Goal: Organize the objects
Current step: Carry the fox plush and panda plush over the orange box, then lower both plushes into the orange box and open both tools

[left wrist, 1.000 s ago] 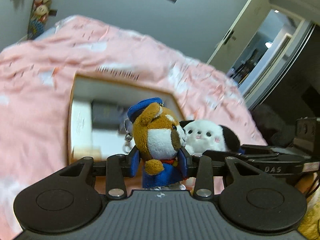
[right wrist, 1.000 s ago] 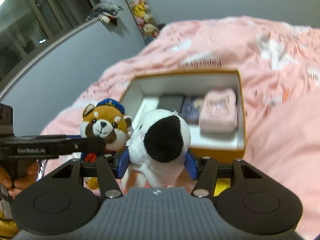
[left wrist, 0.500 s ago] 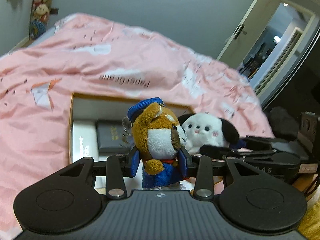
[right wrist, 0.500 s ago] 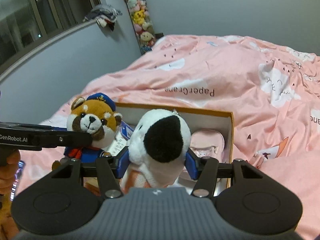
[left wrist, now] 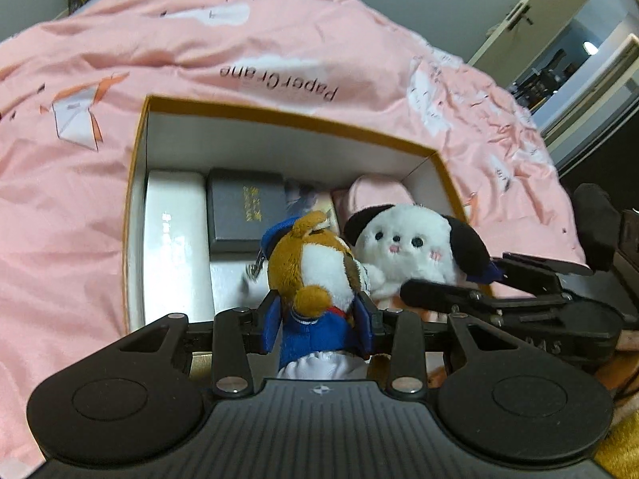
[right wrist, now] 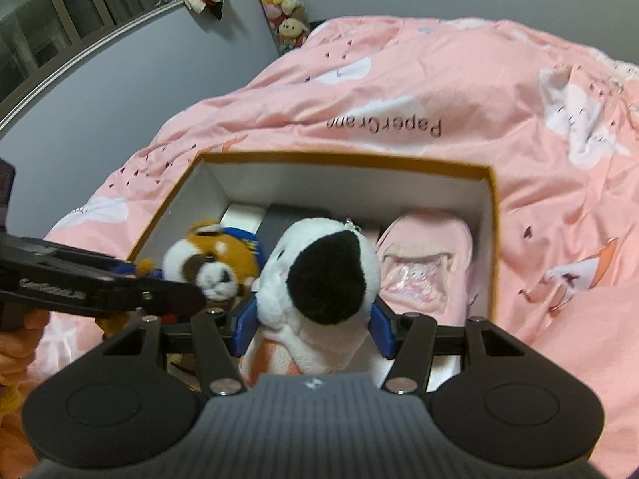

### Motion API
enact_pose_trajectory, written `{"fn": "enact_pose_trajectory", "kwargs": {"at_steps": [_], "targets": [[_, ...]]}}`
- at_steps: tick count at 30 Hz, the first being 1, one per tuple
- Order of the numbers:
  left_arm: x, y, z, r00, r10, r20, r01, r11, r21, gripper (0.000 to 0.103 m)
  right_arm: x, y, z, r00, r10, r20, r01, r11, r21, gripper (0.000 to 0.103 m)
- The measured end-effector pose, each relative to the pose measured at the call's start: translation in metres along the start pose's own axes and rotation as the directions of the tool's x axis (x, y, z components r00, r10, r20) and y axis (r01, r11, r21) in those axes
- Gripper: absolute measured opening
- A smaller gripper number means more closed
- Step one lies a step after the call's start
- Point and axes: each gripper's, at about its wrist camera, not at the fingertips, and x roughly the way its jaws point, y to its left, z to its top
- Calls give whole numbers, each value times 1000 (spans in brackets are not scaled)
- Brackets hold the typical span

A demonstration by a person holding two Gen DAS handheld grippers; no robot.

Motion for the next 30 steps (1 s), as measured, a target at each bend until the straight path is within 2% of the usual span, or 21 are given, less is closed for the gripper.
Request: {"fn": "enact_pose_trajectory", "kwargs": {"at_steps": [5,14,19,24,30], "targets": [[15,6,4,1000,25,-11,-25,999,-34,42,17,-3,-2,998,7,-61,-7,1000,5,59],[42,20,1,997,49,-53,-53,995,-87,42,47,-9,3,982,70,-174,-75,997,-22,59],[49,16,-5,993,95,-71,-98,995,-34,42,61,-6,5,970,74,-230,-95,992,-82,59],[55,15,-8,984,125,-130,-126,992,4,44,73,-6,3,957,82,-277,-120,985,-126,60],[50,11,-9,982,139,-128,-134,990,48,46,72,-8,3,959,79,-274,-124,981,-150,66]]}}
